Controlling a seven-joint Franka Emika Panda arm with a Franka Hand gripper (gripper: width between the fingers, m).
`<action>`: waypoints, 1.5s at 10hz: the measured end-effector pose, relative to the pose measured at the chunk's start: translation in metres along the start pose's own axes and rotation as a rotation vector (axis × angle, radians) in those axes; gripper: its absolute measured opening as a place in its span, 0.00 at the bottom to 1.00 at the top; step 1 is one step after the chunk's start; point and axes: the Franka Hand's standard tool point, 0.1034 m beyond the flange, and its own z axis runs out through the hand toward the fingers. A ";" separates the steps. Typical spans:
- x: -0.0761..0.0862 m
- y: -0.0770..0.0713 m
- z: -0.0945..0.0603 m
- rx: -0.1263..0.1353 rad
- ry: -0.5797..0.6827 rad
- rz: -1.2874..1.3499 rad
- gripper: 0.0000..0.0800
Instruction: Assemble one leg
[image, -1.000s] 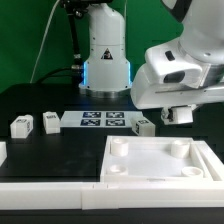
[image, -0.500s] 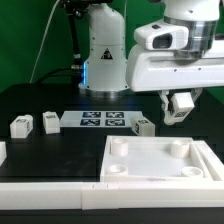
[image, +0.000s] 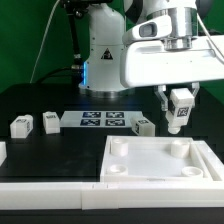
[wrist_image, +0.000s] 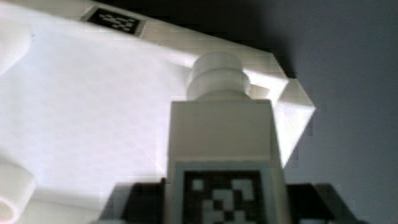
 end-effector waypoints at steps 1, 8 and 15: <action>0.000 0.000 0.000 0.000 0.001 -0.006 0.36; 0.094 0.027 0.012 -0.008 0.021 -0.049 0.36; 0.118 0.030 0.019 -0.015 0.126 -0.064 0.36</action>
Offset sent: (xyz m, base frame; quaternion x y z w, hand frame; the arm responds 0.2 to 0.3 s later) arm 0.0522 0.0004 0.0121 0.0101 0.0185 -0.0140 0.9997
